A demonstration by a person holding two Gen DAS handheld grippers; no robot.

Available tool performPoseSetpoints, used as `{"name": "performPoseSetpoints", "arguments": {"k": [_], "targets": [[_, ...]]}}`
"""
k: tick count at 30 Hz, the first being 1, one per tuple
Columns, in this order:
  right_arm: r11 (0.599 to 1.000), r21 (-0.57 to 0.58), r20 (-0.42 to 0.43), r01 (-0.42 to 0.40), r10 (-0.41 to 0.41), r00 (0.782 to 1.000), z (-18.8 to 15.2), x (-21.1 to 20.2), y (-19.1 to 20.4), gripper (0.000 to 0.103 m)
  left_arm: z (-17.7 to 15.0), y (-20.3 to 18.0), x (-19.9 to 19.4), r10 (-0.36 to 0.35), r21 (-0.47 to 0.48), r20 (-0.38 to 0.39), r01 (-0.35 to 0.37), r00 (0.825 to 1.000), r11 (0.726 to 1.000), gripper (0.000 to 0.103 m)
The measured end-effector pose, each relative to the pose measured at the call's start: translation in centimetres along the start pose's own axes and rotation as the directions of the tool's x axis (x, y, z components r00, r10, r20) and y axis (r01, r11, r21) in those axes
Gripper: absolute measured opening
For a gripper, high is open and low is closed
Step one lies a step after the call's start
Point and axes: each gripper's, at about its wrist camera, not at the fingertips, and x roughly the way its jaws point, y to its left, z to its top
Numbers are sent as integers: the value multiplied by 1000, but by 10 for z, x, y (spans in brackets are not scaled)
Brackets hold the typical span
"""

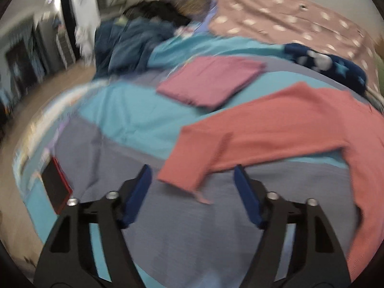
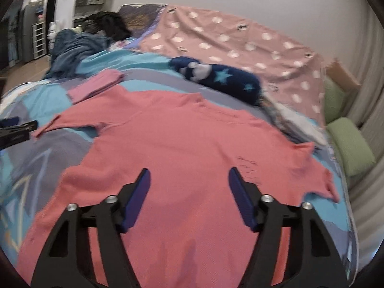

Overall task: Fold small clothes
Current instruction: 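Move the left tool to the sweater sleeve cuff nearest it, then grasp the sleeve cuff with the left tool while the right tool grips the sweater side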

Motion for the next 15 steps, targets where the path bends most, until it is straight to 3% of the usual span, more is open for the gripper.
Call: {"name": "performPoseSetpoints", "arguments": {"k": [3, 7, 12, 13, 15], "targets": [[999, -24, -28, -27, 26, 999, 7, 11, 12, 63, 2, 23, 25, -68, -62, -48, 65, 996, 996, 61], [997, -62, -37, -39, 37, 999, 13, 20, 27, 63, 0, 15, 43, -156, -23, -90, 154, 984, 988, 63], [996, -62, -48, -57, 54, 997, 15, 28, 32, 63, -1, 5, 56, -177, 16, -125, 180, 976, 983, 62], [996, -61, -52, -60, 57, 997, 15, 29, 32, 63, -1, 6, 57, -200, 7, -130, 202, 971, 979, 58], [996, -60, -57, -71, 67, 996, 14, 31, 31, 63, -1, 12, 59, -294, -29, -137, 293, 946, 956, 37]]}}
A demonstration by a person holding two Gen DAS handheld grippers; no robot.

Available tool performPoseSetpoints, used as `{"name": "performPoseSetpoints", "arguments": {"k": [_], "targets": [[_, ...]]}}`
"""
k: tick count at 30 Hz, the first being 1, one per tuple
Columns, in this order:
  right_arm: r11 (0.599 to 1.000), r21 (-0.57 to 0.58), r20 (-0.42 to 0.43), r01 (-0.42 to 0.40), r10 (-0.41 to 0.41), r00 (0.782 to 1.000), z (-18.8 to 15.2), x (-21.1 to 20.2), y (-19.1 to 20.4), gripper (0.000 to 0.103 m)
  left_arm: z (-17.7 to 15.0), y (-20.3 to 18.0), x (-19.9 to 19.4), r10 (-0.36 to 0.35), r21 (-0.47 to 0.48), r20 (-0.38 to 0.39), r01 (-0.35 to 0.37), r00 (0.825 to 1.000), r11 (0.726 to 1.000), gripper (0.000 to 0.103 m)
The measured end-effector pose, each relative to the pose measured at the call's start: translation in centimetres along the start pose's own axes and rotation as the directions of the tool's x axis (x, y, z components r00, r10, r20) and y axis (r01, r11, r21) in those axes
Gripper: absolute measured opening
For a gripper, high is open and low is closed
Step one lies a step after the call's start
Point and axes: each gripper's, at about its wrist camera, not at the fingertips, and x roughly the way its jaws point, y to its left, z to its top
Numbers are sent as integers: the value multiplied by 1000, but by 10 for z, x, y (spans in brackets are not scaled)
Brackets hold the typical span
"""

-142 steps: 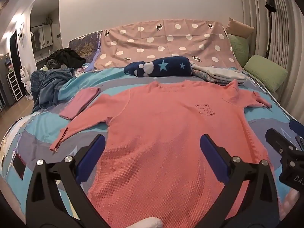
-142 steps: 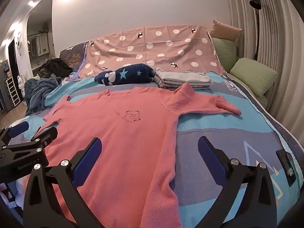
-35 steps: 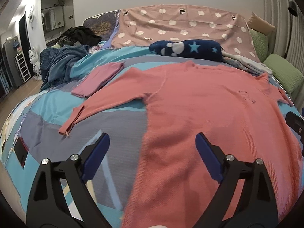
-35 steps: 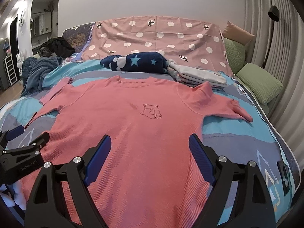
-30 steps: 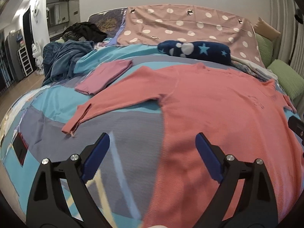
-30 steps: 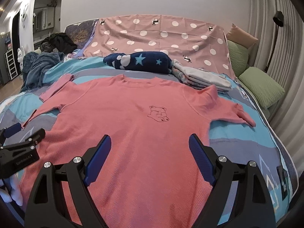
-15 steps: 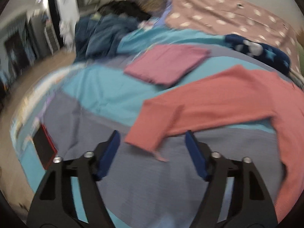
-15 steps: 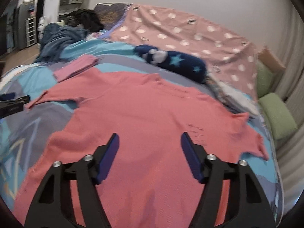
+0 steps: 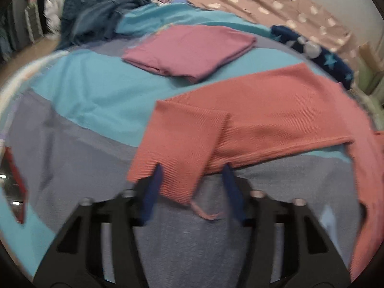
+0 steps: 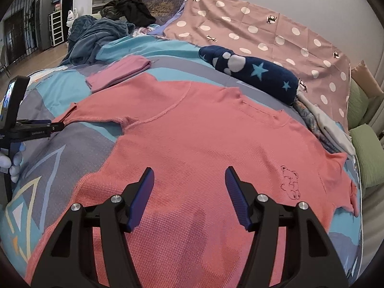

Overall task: Fold small clothes
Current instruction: 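Grasp the sleeve cuff with the left tool while the right tool grips the sweater side, then fold the held sleeve across the sweater body with the left tool and release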

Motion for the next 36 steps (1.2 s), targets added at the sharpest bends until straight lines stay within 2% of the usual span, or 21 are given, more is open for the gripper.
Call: {"name": "performPoseSetpoints", "arguments": {"k": [2, 3, 5, 7, 8, 9, 11, 13, 14, 18, 20, 22, 23, 24, 25, 26, 27, 29, 31, 35, 36], "targets": [[999, 5, -4, -33, 33, 999, 3, 1, 0, 63, -1, 2, -1, -13, -14, -3, 13, 1000, 1000, 29], [997, 14, -6, -77, 78, 997, 8, 2, 0, 63, -1, 1, -1, 1, -8, -3, -2, 1000, 1000, 21], [982, 35, -13, -185, 185, 983, 20, 8, 3, 63, -2, -2, -1, 30, 11, -3, -30, 1000, 999, 17], [946, 59, -24, -319, 320, 947, 40, 18, 11, 62, -4, -5, -1, 42, 16, -2, -42, 999, 999, 16], [921, 66, -32, -383, 385, 922, 53, 26, 20, 62, -4, -5, -1, 46, 17, -2, -46, 999, 999, 16], [904, 64, -43, -423, 426, 904, 65, 33, 31, 62, -4, -6, -1, 54, 16, 1, -54, 999, 998, 16], [880, 44, -73, -474, 476, 877, 86, 47, 55, 62, -4, -5, -3, 81, 10, 8, -81, 997, 997, 21], [850, 16, -114, -526, 524, 844, 110, 68, 91, 62, -6, -3, -6, 125, 4, 14, -125, 992, 992, 47], [840, 15, -139, -543, 539, 831, 118, 79, 107, 62, -7, -1, -8, 131, -1, 17, -131, 991, 991, 50], [795, 120, -298, -595, 600, 742, 142, 143, 166, 62, -8, 5, -7, 119, -16, 3, -119, 993, 993, 49], [817, 173, -360, -550, 573, 737, 141, 169, 185, 62, -9, 5, -5, 105, -13, -2, -105, 995, 994, 44], [827, 167, -351, -537, 559, 751, 142, 171, 194, 62, -10, 5, -3, 87, -9, -9, -87, 996, 996, 29], [821, 159, -354, -549, 566, 744, 142, 169, 200, 63, -10, 5, -2, 78, -7, -12, -78, 997, 997, 26], [809, 164, -361, -565, 582, 728, 141, 168, 203, 62, -11, 4, -1, 70, -2, -14, -70, 997, 998, 18], [794, 171, -366, -583, 601, 711, 139, 169, 208, 56, -11, 3, -1, 74, 5, -13, -74, 997, 997, 14], [780, 179, -376, -600, 618, 691, 137, 171, 211, 27, -11, 3, -1, 73, 1, -9, -73, 997, 997, 12], [773, 188, -397, -606, 624, 673, 135, 175, 213, 3, -10, 3, -2, 70, -3, -10, -70, 997, 998, 9], [781, 212, -361, -587, 621, 696, 134, 174, 202, 4, -9, 2, -4, 64, -16, -7, -64, 998, 998, 7], [756, 243, -310, -607, 654, 690, 139, 167, 191, 3, -6, 0, -15, 15, -36, 18, -14, 1000, 999, 6], [745, 220, -229, -630, 667, 709, 155, 136, 164, 3, 6, -18, -44, -82, -23, 94, 84, 992, 996, 6], [749, 201, -206, -632, 663, 720, 160, 124, 153, 3, 10, -26, -50, -114, -16, 105, 116, 988, 993, 6]]}}
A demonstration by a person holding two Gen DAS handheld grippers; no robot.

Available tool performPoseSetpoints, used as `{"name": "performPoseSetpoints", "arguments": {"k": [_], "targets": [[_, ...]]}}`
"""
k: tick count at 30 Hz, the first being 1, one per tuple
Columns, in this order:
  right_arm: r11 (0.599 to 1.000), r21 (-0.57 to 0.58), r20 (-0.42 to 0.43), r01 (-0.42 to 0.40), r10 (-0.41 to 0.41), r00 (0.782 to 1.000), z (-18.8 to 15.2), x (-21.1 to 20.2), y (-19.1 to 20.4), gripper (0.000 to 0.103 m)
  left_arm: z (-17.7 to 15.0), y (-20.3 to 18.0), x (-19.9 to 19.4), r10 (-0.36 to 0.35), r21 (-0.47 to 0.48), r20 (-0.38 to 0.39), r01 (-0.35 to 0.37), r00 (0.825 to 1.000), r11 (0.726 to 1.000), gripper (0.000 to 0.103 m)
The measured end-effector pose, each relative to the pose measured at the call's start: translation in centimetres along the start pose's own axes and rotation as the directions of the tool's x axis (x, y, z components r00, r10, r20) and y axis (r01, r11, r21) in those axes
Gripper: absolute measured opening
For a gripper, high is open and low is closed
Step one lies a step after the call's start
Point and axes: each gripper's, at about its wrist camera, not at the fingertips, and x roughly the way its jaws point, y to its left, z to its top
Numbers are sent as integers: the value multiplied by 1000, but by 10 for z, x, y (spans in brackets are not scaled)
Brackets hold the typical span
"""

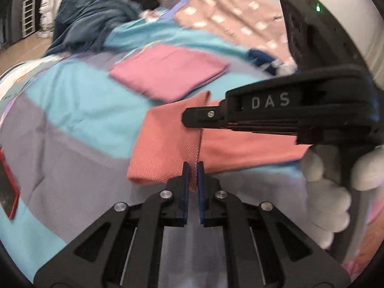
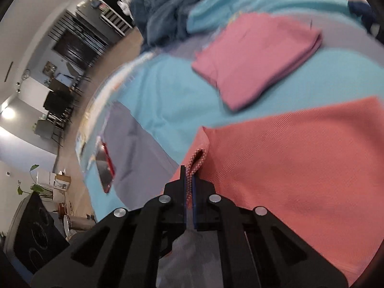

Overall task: Fold small clothes
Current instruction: 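Fold the held sleeve across the sweater body with the left tool and release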

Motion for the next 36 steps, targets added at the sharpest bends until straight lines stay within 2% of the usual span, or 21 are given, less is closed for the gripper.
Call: {"name": "performPoseSetpoints", "arguments": {"k": [3, 6, 9, 13, 16, 21, 24, 30, 33, 36], "targets": [[999, -35, 69, 19, -16, 997, 0, -48, -7, 3, 15, -36, -12, -92, 46, 24, 91, 995, 995, 6], [997, -43, 137, 69, -62, 989, -8, -98, -30, 3, 30, -87, -15, -195, 116, 10, 192, 981, 974, 6], [992, -2, 196, 125, -122, 973, -20, -146, -67, 3, 36, -141, -10, -239, 211, -12, 236, 971, 949, 6], [992, 62, 266, 109, -122, 956, -36, -197, -115, 3, 40, -205, 6, -264, 297, -50, 267, 963, 917, 6], [990, 83, 304, 110, -131, 944, -50, -226, -143, 3, 38, -248, 16, -294, 309, -87, 307, 952, 900, 6], [985, 118, 336, 125, -158, 929, -79, -257, -187, 3, 26, -305, 35, -313, 340, -146, 345, 938, 875, 6], [981, 156, 362, 115, -165, 918, -94, -274, -215, 3, 15, -335, 49, -335, 337, -215, 392, 917, 856, 5], [962, 266, 407, 66, -174, 896, -126, -304, -279, 3, -12, -386, 74, -298, 398, -277, 391, 914, 830, 5], [951, 305, 393, 56, -180, 902, -140, -306, -301, 3, -20, -401, 85, -281, 421, -299, 390, 912, 819, 5], [940, 331, 372, 82, -210, 904, -156, -304, -316, 3, -29, -413, 91, -265, 442, -314, 387, 912, 809, 5]]}}
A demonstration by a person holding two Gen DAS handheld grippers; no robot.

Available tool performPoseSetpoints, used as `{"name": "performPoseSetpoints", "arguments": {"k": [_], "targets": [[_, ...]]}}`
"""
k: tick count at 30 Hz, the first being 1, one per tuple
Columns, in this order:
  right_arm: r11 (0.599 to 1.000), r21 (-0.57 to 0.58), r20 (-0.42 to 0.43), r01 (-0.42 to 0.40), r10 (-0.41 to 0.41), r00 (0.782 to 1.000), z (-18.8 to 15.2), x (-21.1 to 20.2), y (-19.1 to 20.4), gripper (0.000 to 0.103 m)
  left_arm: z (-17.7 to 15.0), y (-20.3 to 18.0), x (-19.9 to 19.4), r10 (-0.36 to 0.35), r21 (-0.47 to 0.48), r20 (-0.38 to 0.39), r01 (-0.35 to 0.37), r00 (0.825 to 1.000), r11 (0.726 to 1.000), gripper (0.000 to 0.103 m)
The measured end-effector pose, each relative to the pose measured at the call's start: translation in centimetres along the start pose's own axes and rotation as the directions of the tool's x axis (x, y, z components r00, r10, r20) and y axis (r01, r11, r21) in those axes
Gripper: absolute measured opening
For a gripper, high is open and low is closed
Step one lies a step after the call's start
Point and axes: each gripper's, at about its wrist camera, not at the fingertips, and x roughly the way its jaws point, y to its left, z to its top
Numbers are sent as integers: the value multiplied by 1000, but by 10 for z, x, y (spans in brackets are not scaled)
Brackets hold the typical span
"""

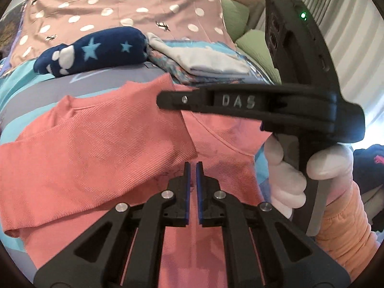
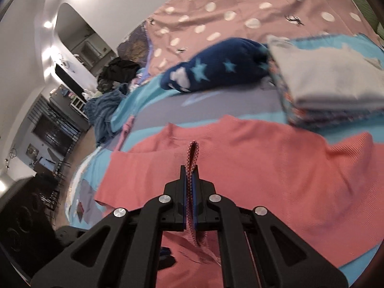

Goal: Fold small clothes

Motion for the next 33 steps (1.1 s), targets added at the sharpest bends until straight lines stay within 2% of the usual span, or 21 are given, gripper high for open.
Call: {"name": "performPoseSetpoints", "arguments": {"k": [4, 8, 11, 12, 13, 14, 15, 16, 18, 19, 21, 22, 23, 25, 26, 27, 28, 29, 30, 33], "targets": [[998, 50, -1, 29, -29, 1000, -8, 0, -26, 3, -5, -6, 11, 18, 16, -29, -18, 999, 1000, 5], [994, 82, 4, 68, -69, 998, -12, -1, -45, 3, -17, 3, 0, 62, 0, -20, -62, 998, 998, 6], [990, 116, 13, 80, -82, 997, -14, -4, -57, 4, -31, 25, -24, 163, -25, 22, -162, 986, 986, 26], [986, 138, 8, 90, -92, 996, -14, -6, -62, 6, -38, 33, -35, 212, -37, 39, -211, 976, 977, 40], [982, 150, 6, 113, -115, 993, -14, -7, -65, 7, -46, 45, -47, 280, -56, 60, -277, 958, 959, 48], [979, 157, 4, 132, -134, 991, -14, -9, -68, 9, -53, 58, -59, 336, -77, 75, -330, 939, 941, 49], [974, 166, 1, 152, -155, 988, -15, -13, -70, 10, -63, 75, -74, 399, -110, 83, -390, 913, 914, 50], [974, 169, 3, 153, -156, 988, -15, -15, -72, 10, -71, 84, -84, 437, -132, 85, -424, 896, 896, 52], [978, 155, 10, 140, -143, 990, -19, -24, -67, 11, -91, 114, -106, 534, -192, 76, -513, 842, 837, 55], [982, 139, 11, 131, -134, 991, -22, -28, -63, 11, -100, 125, -113, 567, -207, 62, -545, 821, 812, 55], [992, 94, 6, 85, -86, 996, -29, -31, -48, 11, -114, 145, -121, 610, -232, 25, -589, 792, 774, 55], [996, 74, -6, 56, -55, 998, -33, -30, -41, 11, -124, 157, -124, 614, -243, 1, -595, 789, 766, 55], [997, 65, -14, 38, -37, 999, -36, -29, -37, 11, -127, 162, -124, 608, -246, -10, -591, 794, 768, 55], [999, 40, -49, 11, -9, 999, -45, -20, -23, 15, -130, 168, -119, 584, -244, -18, -570, 811, 784, 55], [999, 37, -60, 30, -28, 998, -48, -17, -20, 17, -128, 169, -114, 566, -237, -15, -553, 824, 799, 56], [995, 39, -83, 97, -93, 992, -51, -10, -20, 17, -126, 169, -110, 554, -232, -14, -541, 833, 808, 56], [981, 35, -111, 191, -186, 976, -55, -1, -24, 17, -122, 171, -103, 548, -227, -16, -536, 837, 813, 56], [975, 25, -119, 221, -216, 969, -58, 4, -27, 7, -120, 174, -97, 552, -227, -20, -542, 833, 809, 56], [974, -4, -90, 228, -227, 970, -61, 6, -30, 0, -116, 179, -90, 565, -226, -23, -554, 825, 801, 57], [976, -11, -65, 219, -219, 974, -68, -1, -31, 0, -114, 189, -81, 630, -223, -23, -619, 776, 753, 71]]}}
